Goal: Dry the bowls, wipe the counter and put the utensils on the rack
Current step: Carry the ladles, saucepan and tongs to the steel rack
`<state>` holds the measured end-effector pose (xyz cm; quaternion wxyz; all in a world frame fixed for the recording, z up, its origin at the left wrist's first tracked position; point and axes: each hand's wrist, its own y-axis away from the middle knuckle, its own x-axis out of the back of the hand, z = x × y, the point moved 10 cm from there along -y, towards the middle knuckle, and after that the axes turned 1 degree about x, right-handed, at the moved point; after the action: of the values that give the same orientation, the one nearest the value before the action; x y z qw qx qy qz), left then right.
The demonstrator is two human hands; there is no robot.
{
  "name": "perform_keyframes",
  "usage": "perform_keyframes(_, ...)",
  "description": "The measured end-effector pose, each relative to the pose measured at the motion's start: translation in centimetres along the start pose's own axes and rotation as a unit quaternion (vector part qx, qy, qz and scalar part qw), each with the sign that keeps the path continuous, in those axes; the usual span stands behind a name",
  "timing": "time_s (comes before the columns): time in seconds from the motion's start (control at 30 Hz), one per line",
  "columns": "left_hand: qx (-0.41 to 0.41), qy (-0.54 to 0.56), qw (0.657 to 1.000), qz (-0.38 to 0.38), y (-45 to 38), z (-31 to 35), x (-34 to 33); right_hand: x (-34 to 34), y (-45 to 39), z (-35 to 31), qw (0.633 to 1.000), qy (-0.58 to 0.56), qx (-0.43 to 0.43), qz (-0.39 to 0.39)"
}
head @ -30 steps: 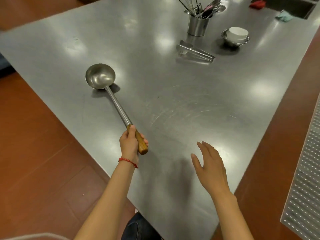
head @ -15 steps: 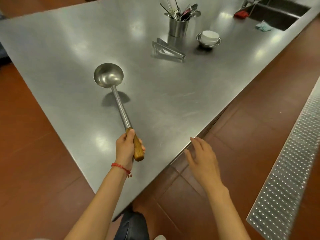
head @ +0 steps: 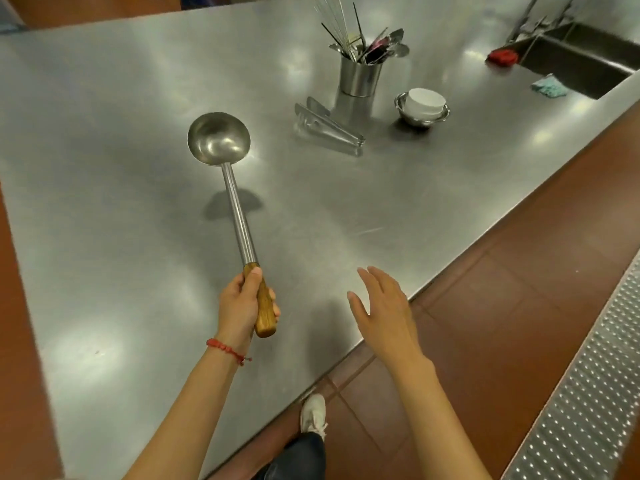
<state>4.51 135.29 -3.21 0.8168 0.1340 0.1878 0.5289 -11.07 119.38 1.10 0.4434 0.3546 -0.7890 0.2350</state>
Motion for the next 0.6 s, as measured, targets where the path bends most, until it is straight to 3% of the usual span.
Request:
perform_keyframes(0.3, 0.014, 0.016, 0.999, 0.038, -6.8, 2.1, -8.0, 3.2, -16.2, 4.1, 0.999, -0.016, 0.036, -0.025)
perform_keyframes(0.6, 0.023, 0.039, 0.992, 0.114, -13.1, 1.9, -15.0, 1.5, -33.0, 8.8, 0.990, -0.077, 0.081, -0.087)
